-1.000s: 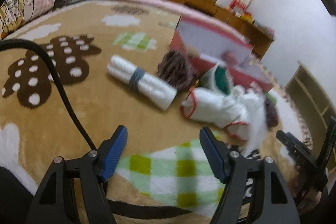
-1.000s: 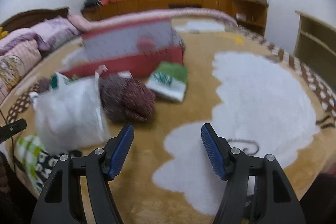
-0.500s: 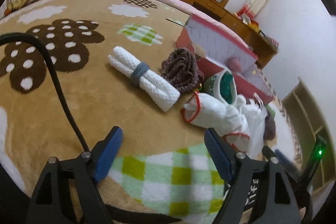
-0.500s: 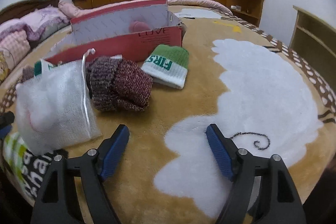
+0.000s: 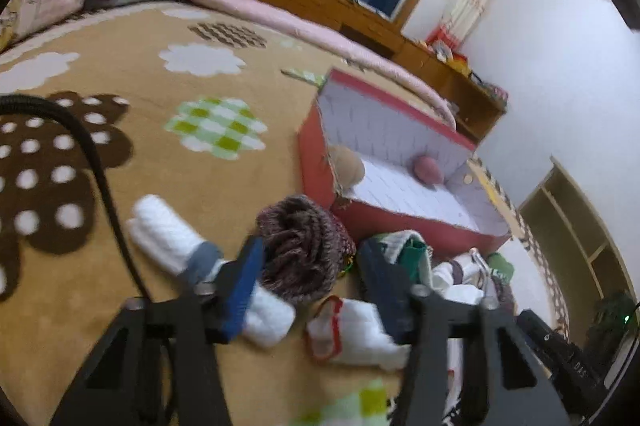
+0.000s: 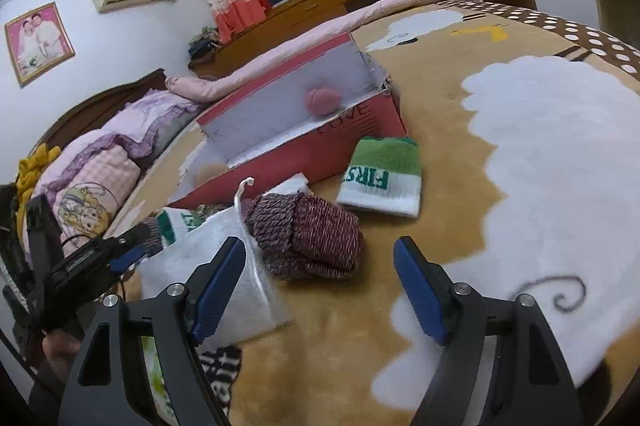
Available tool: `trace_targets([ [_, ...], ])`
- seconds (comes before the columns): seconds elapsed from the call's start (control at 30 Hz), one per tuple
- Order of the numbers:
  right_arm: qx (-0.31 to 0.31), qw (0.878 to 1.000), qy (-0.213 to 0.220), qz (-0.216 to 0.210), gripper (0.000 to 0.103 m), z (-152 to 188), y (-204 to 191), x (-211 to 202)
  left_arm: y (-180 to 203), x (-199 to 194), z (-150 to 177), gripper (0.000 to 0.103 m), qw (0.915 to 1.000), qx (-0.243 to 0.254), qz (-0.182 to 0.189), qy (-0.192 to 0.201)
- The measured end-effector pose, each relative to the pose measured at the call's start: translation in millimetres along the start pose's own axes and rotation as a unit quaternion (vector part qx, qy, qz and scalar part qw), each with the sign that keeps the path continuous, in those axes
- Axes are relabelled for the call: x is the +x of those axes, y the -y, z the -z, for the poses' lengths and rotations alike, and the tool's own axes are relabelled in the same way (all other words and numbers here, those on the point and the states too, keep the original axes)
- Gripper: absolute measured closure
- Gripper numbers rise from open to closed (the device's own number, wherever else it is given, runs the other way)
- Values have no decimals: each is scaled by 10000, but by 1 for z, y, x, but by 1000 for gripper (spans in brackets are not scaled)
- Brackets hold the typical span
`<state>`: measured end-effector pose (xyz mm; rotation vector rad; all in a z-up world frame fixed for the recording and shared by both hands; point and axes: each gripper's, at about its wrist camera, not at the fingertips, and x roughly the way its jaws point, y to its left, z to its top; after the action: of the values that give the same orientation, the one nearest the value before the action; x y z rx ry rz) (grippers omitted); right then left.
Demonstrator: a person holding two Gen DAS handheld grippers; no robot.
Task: Organize soft objects
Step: 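Grasp a maroon knit sock with the left tool while the right tool grasps another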
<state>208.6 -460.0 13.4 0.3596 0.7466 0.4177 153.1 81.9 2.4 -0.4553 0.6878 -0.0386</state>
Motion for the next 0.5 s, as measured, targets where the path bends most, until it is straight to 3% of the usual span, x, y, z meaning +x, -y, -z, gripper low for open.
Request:
trace_targets([
  [0.07,-60,9999,9,120,25,-3,2,7,4,11,1,85,9997,191,-113,-122],
  [0.1,-74,9999,-47,124,34,-5,2,13,4,13,4,87,9997,202,-86,-144],
  [0.13,-69,9999,-122,61,51,-6,4,17,5,12,5,87,9997,211,-24,-125],
  [0.23,-261,9991,-322,47,79,-2,-2,24,13,5,6,89,9992,396,68,24],
  [0.33,-665,9977,-115,15,86,-1,-14,15,22,-5,8,89,9981,538,180,220],
  [0.5,-1044,9925,583,-266,87,-8,-33,-24,38,-37,3,89,9945,743,225,696],
])
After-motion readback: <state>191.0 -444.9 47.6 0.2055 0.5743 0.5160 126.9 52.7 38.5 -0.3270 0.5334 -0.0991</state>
